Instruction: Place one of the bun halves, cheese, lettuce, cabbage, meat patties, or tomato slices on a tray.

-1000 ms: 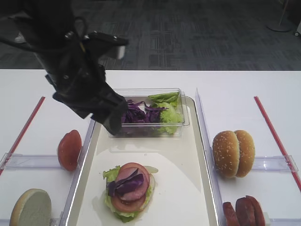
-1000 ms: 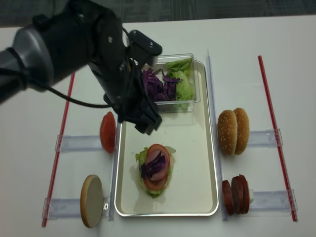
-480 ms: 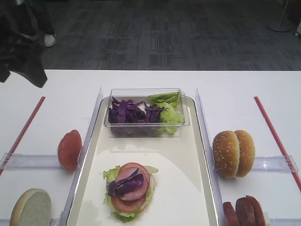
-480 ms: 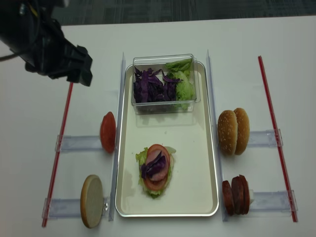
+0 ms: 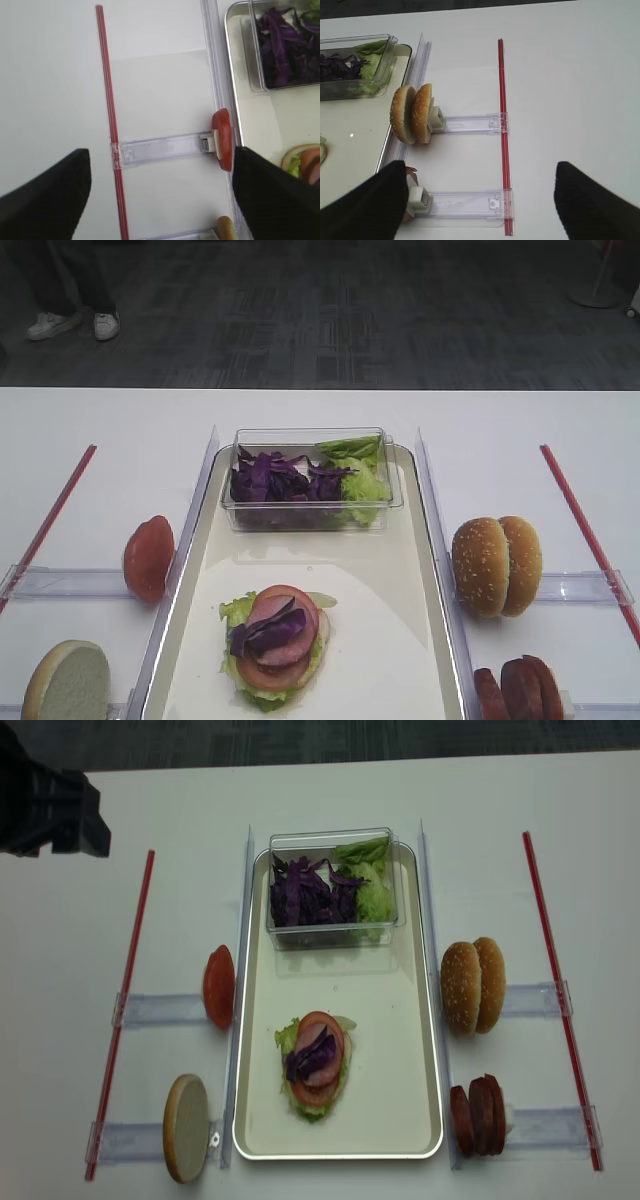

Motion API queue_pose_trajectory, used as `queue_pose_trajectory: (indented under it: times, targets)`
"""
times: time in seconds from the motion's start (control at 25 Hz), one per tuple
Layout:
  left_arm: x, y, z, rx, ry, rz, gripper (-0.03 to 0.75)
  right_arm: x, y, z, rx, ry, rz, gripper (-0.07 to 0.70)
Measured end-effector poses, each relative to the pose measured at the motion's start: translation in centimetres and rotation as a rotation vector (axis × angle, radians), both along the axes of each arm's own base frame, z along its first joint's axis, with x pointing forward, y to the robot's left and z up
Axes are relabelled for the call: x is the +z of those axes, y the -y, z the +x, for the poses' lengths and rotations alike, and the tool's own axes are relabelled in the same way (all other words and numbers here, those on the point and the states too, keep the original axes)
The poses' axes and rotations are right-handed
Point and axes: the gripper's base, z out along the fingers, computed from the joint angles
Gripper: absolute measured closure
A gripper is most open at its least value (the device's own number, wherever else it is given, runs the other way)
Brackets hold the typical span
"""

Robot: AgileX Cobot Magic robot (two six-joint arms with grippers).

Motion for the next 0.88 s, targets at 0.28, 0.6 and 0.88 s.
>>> queue_pose_trajectory:
  times: [0.28, 0.6, 0.88]
  targets:
    - [1.7, 0.3, -4.5, -0.005, 0.108, 0.009, 0.166, 0.0, 0.0, 0.0, 0.006, 0.000, -0.004, 0.019]
    - [1.2, 0.5, -9.5, -0.001, 0.174, 0.013, 0.166, 0.0, 0.0, 0.0, 0.006, 0.000, -0.004, 0.019]
    - [1.2, 0.8, -14.0, 0.002, 0.236, 0.012, 0.166, 0.0, 0.0, 0.0, 0.006, 0.000, -0.004, 0.019]
